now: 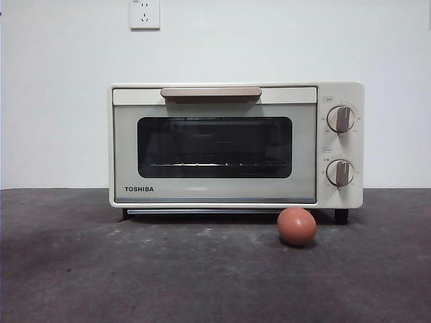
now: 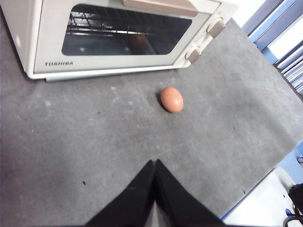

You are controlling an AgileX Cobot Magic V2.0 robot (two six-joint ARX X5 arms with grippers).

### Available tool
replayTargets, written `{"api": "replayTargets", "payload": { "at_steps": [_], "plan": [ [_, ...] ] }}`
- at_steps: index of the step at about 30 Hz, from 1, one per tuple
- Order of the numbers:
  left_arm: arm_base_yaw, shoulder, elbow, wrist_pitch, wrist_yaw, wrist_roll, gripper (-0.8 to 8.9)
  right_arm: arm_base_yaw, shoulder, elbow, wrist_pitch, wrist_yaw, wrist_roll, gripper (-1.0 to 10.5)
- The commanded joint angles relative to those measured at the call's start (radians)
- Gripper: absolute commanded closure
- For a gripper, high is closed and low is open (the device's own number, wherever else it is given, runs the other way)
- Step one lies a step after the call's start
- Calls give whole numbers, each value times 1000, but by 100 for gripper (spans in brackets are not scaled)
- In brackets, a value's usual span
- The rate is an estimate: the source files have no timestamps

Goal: Eggoven

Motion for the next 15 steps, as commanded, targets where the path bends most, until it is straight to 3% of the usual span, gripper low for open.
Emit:
{"api": "replayTargets", "payload": {
  "at_steps": [1, 10, 15],
  "plan": [
    [-3, 5, 18, 19, 3, 11, 808, 3, 37, 17, 16, 0, 39, 585],
    [-3, 5, 18, 24, 3, 8, 808, 64, 238, 17, 170, -3, 131, 585],
    [-3, 5, 18, 24, 3, 9, 808, 154, 410, 17, 283, 79, 171, 585]
  ]
}}
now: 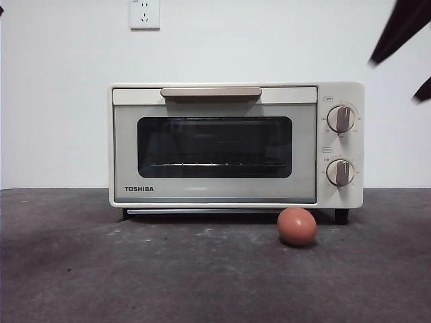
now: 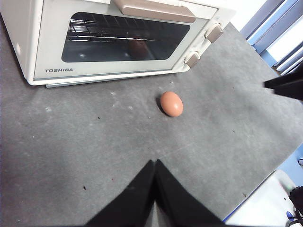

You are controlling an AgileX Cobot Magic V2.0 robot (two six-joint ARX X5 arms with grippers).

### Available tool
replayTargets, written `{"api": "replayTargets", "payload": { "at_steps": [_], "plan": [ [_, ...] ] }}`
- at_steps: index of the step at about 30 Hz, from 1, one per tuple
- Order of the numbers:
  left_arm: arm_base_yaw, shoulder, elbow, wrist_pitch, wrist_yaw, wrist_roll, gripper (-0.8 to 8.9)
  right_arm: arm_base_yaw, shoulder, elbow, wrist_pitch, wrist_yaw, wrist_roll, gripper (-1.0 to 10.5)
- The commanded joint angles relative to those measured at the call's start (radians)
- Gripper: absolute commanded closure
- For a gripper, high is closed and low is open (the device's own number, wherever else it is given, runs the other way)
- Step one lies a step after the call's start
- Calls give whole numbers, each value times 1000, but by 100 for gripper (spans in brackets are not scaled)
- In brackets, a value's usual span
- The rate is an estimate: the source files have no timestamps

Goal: Eggoven

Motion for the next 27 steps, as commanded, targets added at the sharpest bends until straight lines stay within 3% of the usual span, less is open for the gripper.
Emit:
{"api": "replayTargets", "payload": {
  "at_steps": [1, 13, 27],
  "plan": [
    [-3, 5, 18, 11, 3, 9, 808, 50, 91, 17, 60, 47, 42, 585],
    [-3, 5, 18, 11, 3, 10, 808, 186, 472, 53, 297, 226, 120, 585],
    [-3, 5, 18, 11, 3, 13, 808, 220, 790, 192, 346, 287, 127, 585]
  ]
}}
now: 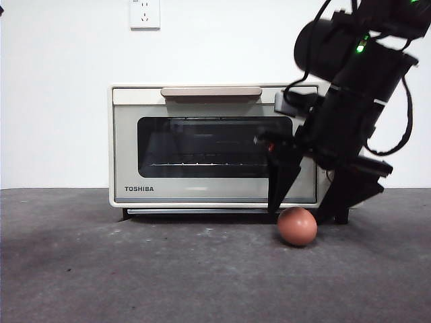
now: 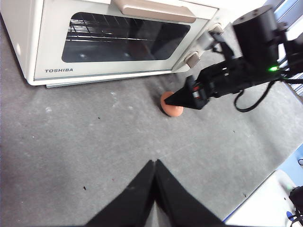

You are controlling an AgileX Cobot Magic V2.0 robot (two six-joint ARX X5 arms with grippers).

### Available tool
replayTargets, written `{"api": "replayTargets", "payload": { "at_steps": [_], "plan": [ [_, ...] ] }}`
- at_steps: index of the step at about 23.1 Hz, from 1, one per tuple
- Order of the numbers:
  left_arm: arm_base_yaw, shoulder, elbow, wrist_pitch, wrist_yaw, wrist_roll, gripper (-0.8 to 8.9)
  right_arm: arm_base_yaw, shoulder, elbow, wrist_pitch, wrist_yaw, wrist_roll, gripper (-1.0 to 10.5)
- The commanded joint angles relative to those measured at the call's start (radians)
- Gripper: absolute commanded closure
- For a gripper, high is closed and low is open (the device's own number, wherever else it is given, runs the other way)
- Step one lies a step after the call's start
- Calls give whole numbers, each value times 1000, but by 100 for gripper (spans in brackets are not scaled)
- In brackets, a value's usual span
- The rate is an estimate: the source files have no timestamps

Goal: Eggoven

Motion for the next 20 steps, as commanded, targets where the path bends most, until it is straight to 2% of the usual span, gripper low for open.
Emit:
{"api": "replayTargets", "payload": {
  "at_steps": [1, 6, 11, 16, 20],
  "plan": [
    [-3, 5, 18, 11, 3, 13, 808, 10, 40, 19, 5, 5, 10, 585],
    [-3, 5, 18, 14, 3, 13, 808, 18, 78, 19, 21, 8, 10, 602],
    [-3, 16, 18, 15, 3, 13, 808, 24, 82, 19, 18, 10, 11, 786],
    [-3, 32, 18, 22, 3, 13, 808, 24, 82, 19, 5, 4, 10, 922],
    [-3, 54, 18, 70, 3, 8, 808, 24, 74, 19, 12, 3, 6, 944]
  ]
}}
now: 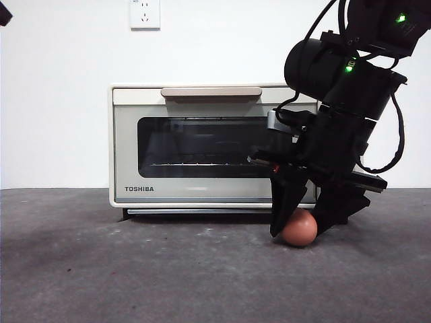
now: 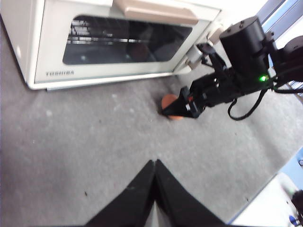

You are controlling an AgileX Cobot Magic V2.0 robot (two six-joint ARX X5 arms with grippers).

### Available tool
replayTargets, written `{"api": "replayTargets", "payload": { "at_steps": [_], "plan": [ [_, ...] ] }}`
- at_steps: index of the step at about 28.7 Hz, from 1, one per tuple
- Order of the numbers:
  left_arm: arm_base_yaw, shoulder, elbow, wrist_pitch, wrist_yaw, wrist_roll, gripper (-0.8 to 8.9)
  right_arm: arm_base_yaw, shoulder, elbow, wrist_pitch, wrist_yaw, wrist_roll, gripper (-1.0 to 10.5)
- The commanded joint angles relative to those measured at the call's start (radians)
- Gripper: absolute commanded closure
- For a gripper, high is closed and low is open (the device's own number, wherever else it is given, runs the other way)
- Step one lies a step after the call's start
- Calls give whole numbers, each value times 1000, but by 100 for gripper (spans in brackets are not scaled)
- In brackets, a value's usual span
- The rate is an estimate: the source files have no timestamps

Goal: Eggoven

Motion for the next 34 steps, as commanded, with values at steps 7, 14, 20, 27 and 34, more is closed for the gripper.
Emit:
{"api": "replayTargets", "payload": {
  "at_steps": [7, 14, 20, 27, 34],
  "plan": [
    [-58, 172, 40, 218, -11, -38, 808, 12, -172, 14, -57, -30, -23, 944],
    [-215, 497, 211, 432, -174, -25, 808, 14, -511, 14, -204, -25, -74, 944],
    [-253, 719, 356, 495, -226, 4, 808, 14, -682, 14, -249, -25, -92, 944],
    [-270, 883, 482, 496, -248, 33, 808, 14, -794, 14, -281, -22, -106, 944],
    [-292, 955, 525, 496, -287, 72, 808, 14, -839, 14, -298, -22, -111, 944]
  ]
}}
